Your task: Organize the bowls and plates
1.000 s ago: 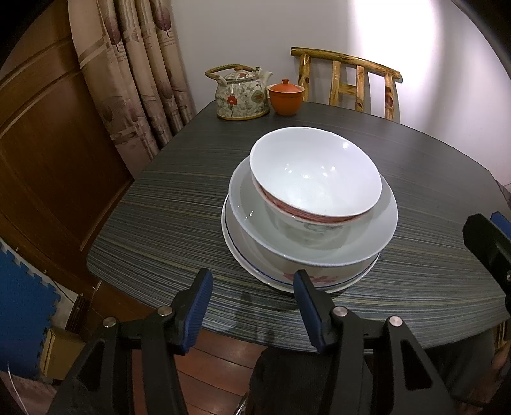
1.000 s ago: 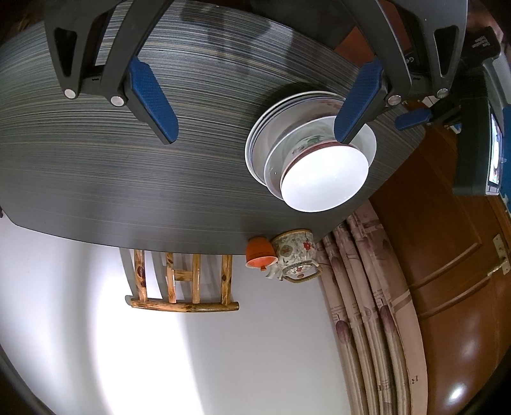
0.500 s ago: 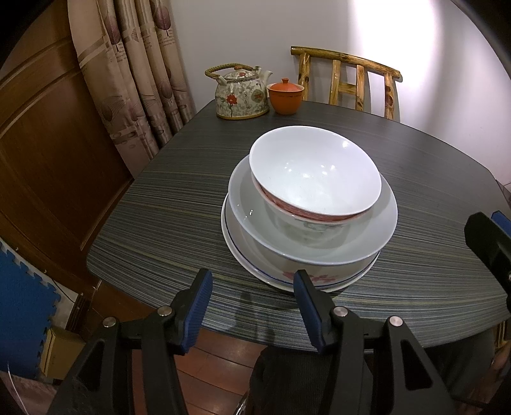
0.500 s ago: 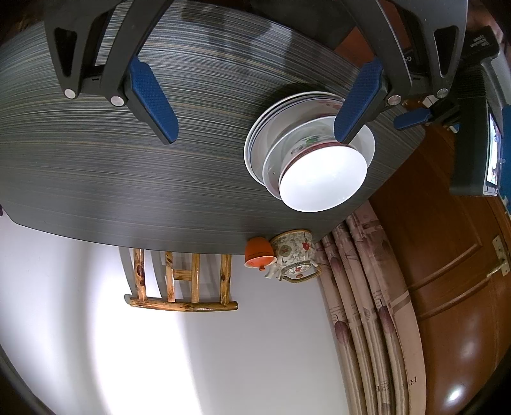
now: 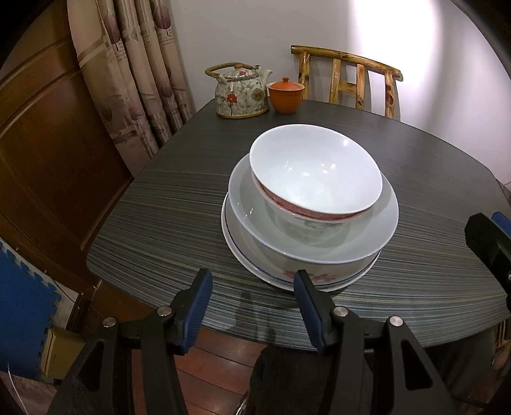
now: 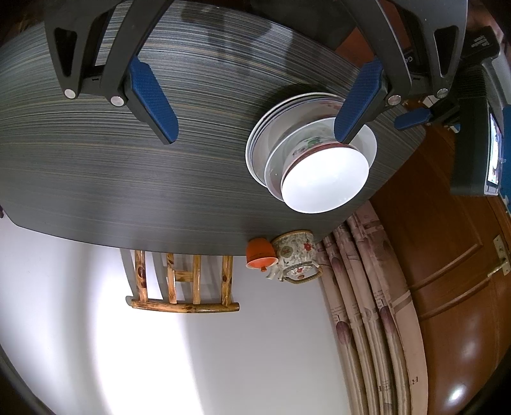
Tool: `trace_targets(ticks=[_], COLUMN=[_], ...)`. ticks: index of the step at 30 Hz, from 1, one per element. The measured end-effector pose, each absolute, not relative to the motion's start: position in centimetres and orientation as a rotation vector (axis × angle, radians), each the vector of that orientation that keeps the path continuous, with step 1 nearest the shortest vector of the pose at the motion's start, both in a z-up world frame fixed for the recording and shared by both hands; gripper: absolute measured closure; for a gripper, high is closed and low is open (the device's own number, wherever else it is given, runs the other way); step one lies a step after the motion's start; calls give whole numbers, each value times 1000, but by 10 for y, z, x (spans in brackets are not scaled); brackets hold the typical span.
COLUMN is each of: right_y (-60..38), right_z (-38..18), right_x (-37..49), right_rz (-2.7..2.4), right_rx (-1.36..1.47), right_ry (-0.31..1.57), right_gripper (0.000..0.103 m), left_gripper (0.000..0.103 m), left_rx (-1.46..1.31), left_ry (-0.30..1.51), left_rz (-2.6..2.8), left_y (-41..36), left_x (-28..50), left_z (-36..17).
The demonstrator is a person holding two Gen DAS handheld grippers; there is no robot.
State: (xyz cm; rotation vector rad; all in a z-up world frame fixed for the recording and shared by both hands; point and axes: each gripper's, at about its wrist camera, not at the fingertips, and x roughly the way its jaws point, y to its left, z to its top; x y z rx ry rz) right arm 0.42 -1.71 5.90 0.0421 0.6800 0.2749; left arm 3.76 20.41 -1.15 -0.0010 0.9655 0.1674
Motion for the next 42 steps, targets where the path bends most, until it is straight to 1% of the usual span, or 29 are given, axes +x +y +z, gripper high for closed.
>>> trace_targets(ticks=[21,23,29,31,35,42], right_y=[-18,-19,-19,-20,-20,-26], right_z=[58,57,56,54,54,56], right_x=[5,5,3,4,3,3], right_rz=[273,274,273,273,272,272], right_rx=[44,44,48,49,59,73], right_ry=[684,686,688,689,694,684], right_gripper=[6,6,6,6,6,6], left_gripper=[48,41,39,39,39,39], left_rx=[1,1,7,7,-23,-14], left_ry=[976,982,979,965,883,861], left_rz=[164,159,151,152,137,185], left_y=[206,207,207,207,211,214], left_x=[38,38,39,38,31,28], left_z=[-15,-16,-16,-16,-7,0])
